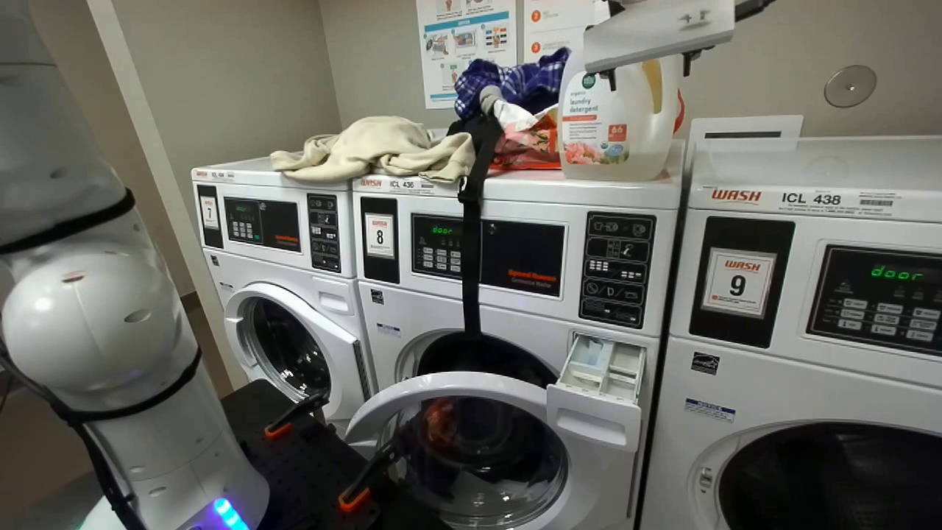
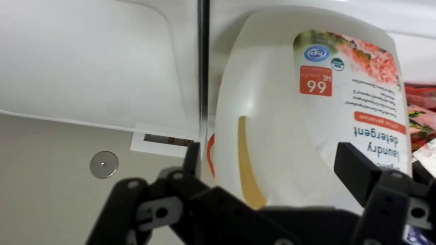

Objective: Pour the detergent into the washing machine.

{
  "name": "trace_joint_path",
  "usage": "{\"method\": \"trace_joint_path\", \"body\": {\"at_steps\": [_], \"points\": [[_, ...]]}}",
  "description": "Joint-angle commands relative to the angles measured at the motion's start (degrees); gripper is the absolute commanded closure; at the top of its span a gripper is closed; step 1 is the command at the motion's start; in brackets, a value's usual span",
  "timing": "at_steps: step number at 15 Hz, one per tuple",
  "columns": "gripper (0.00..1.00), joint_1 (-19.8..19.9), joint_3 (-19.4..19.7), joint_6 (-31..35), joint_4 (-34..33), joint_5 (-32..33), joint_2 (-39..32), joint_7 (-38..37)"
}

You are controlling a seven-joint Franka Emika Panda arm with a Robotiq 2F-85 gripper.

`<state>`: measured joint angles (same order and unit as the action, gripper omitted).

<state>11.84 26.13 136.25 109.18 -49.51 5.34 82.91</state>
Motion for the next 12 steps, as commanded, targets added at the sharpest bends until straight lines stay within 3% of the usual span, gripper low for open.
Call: {"method": "trace_joint_path", "body": {"at_steps": [1, 7, 12], "points": [[0.0, 2.6, -0.8, 2.6, -2.4, -8.5, -3.7, 4.1], [0.0, 5.4, -2.8, 2.2, -6.7, -21.1, -9.0, 11.7], [0.0, 7.0, -5.0, 1.7, -10.5, -25.3, -13.2, 14.8]]}}
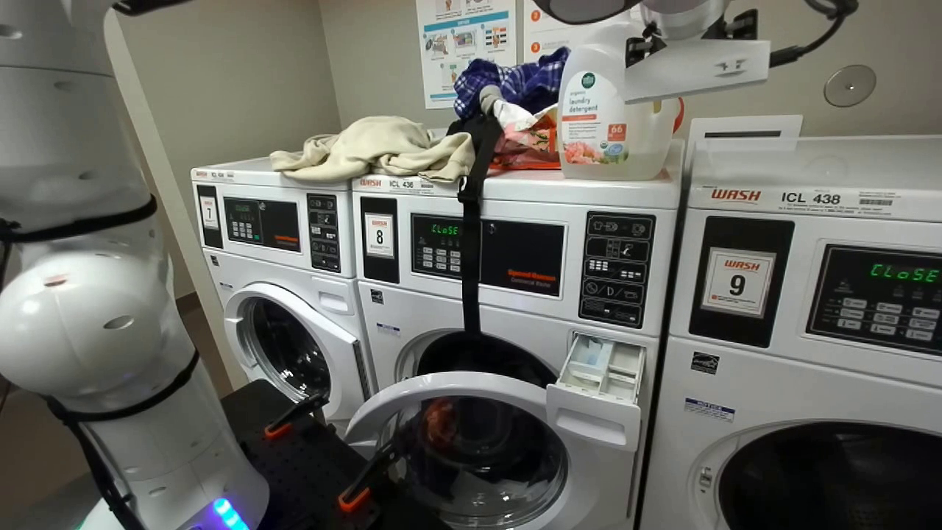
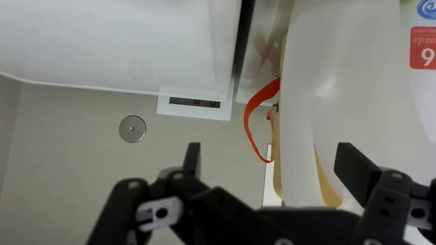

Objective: Pour the detergent into the washing machine.

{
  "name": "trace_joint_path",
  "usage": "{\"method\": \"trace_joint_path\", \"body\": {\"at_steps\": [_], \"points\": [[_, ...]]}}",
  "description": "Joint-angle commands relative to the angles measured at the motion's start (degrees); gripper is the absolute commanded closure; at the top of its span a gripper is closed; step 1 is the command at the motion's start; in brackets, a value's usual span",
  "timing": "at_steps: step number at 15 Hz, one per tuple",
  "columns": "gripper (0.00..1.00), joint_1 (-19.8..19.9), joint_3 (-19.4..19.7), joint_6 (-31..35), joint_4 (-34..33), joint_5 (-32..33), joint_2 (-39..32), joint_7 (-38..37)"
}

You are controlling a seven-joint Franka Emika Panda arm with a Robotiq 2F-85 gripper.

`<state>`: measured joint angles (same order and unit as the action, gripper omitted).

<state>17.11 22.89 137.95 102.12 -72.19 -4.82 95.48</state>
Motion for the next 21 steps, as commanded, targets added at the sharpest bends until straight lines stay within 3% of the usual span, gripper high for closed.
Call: {"method": "trace_joint_path", "body": {"at_steps": [1, 13, 14, 15, 21], "points": [[0.0, 2.1, -2.1, -0.2, -4.2, -2.8, -3.8, 2.2], [0.0, 5.2, -5.8, -5.0, -10.4, -2.5, -10.1, -0.2], [0.25, 5.4, -5.8, -5.5, -10.6, -2.6, -10.3, -0.3], [0.26, 5.7, -5.9, -6.4, -10.9, -2.7, -10.4, -0.2], [0.73, 7.4, -5.5, -13.9, -12.0, -3.7, -11.0, -0.1]]}}
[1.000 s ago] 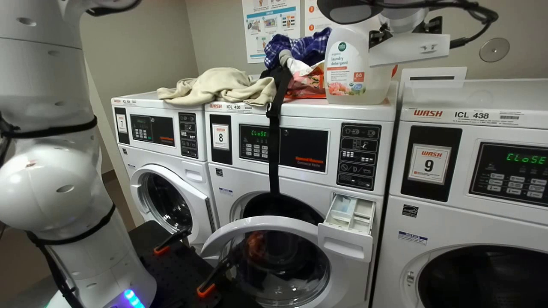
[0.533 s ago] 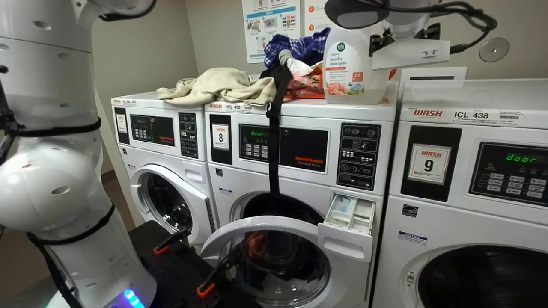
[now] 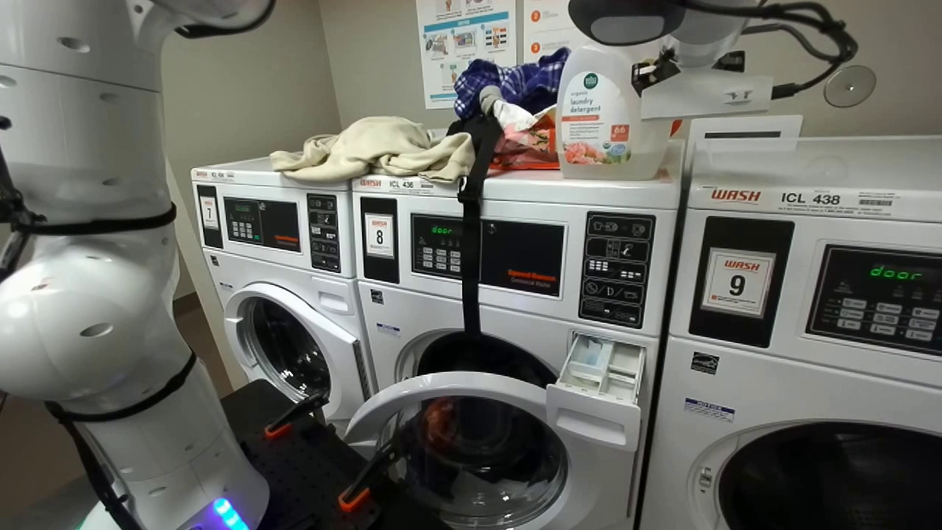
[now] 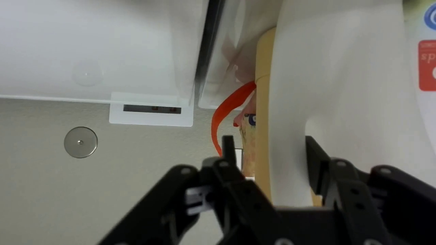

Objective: Pour the detergent into the washing machine.

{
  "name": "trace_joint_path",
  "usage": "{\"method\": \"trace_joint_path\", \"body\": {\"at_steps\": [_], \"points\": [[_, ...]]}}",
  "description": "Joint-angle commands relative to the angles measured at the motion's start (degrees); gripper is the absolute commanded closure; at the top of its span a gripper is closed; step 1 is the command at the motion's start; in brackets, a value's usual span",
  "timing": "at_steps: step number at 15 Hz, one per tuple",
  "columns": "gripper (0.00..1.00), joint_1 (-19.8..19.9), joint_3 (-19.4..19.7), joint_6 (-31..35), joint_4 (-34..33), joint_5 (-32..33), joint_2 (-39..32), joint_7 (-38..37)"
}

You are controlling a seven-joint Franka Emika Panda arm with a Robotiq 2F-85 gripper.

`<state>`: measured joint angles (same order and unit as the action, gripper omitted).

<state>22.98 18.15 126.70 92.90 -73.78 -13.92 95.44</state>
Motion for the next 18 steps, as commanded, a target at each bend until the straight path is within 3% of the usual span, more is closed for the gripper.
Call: {"method": "trace_joint_path", "body": {"at_steps": [1, 3, 10, 18], "points": [[0.79, 1.8, -0.7, -4.1, -3.0, -2.3, -2.2, -0.1], [0.92, 2.3, -0.6, -6.3, -3.3, -2.9, -2.6, -0.2], [0.88, 3.1, -0.2, -6.9, -4.3, -3.5, -2.5, -2.4], [0.89, 2.8, 1.1, -5.1, -2.0, -2.0, 5.0, -2.8]]}}
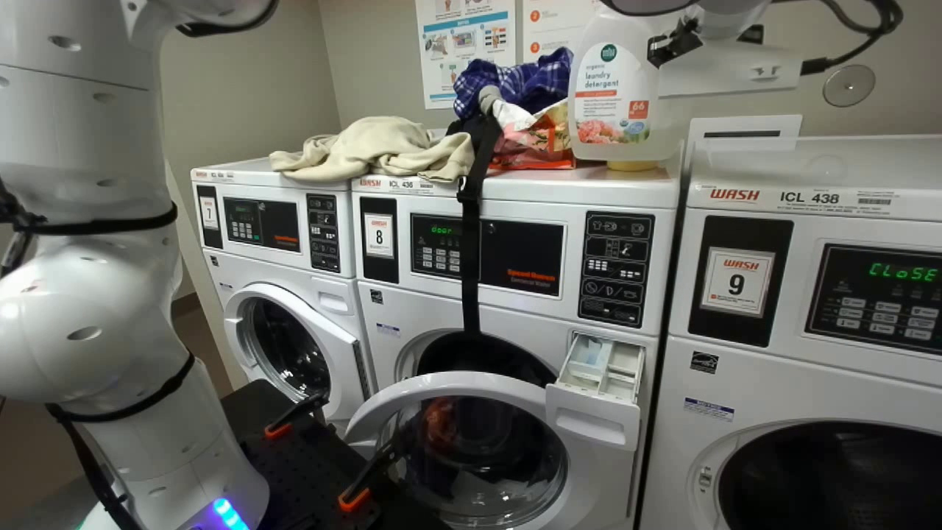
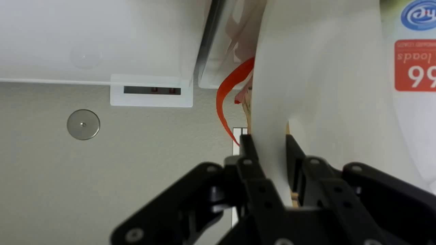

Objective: Pour the detergent into the washing machine.

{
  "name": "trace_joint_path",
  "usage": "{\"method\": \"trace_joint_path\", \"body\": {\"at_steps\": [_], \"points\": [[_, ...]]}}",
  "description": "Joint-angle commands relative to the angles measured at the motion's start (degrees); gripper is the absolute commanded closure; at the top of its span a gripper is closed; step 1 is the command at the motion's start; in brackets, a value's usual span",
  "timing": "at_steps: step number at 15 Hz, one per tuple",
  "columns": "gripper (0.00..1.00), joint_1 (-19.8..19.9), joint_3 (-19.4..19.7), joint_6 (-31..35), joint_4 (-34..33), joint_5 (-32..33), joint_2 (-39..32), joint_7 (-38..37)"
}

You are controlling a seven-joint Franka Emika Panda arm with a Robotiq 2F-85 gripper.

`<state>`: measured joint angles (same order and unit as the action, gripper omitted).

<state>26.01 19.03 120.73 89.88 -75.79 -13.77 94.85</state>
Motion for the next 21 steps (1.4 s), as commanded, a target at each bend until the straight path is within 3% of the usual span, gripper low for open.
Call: {"method": "trace_joint_path", "body": {"at_steps": [1, 13, 21], "points": [[0.89, -0.3, 0.5, 1.5, 1.3, 0.5, 5.7, -1.9], [0.89, -0.1, 3.0, 16.0, 6.2, 9.7, 10.9, 9.4], [0.89, 0.0, 4.6, 25.7, 18.5, 11.6, 16.4, 24.2]]}}
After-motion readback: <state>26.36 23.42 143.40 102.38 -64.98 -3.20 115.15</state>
